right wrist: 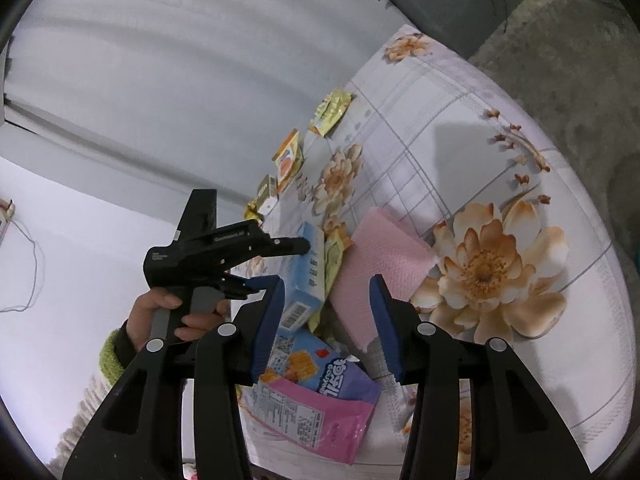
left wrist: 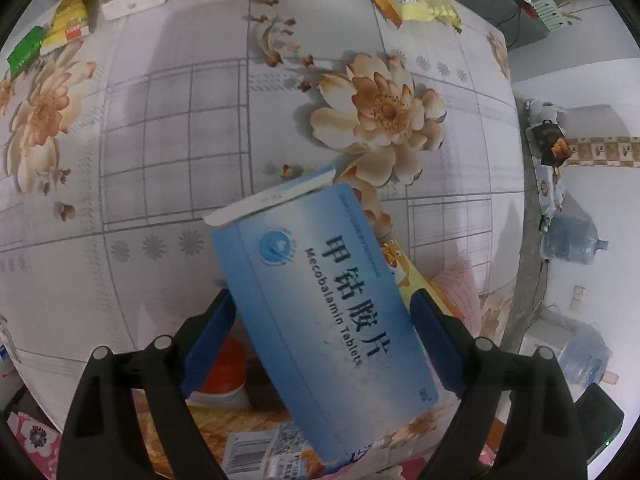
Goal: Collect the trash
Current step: 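Grasp the blue Mecobalamin tablets box with the left gripper, then grasp the yellow snack wrapper with the right gripper while the left gripper holds the box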
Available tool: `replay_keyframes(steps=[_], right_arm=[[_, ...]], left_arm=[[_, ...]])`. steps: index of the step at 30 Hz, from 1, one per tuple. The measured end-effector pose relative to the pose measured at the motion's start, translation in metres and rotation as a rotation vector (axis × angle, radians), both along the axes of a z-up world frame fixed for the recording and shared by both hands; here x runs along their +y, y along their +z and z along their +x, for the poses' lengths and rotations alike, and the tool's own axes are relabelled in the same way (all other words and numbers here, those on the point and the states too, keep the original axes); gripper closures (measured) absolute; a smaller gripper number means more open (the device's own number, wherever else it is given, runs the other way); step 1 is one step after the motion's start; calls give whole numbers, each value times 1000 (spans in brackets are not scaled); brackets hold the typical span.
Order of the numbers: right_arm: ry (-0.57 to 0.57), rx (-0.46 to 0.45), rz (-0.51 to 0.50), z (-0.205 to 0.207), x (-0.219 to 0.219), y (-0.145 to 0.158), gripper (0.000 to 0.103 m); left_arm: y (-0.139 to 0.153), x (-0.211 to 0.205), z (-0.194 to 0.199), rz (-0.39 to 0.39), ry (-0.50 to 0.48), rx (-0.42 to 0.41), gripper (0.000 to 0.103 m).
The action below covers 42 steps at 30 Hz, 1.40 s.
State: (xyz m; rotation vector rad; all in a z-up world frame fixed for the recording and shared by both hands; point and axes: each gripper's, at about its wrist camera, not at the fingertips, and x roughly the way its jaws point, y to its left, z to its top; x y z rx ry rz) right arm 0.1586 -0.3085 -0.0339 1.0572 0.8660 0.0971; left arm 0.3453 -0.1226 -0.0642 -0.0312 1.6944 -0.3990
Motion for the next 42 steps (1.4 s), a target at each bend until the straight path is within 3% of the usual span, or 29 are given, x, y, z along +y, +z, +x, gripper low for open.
replay_keyframes(steps=[7, 17, 26, 33, 42], right_arm=[[-5, 0, -2, -4, -1, 2, 59], [12, -6, 28, -5, 3, 5, 59], [67, 32, 143, 34, 10, -19, 61], [85, 111, 127, 64, 14, -37, 67], [90, 168, 110, 82, 16, -56, 77]], left_arm=[[-7, -9, 1, -8, 10, -15, 16], [13, -4, -3, -75, 1, -144, 20], [55, 7, -8, -170, 6, -268, 22], [88, 22, -21, -233, 2, -374, 22], [140, 70, -54, -335, 41, -555, 22]])
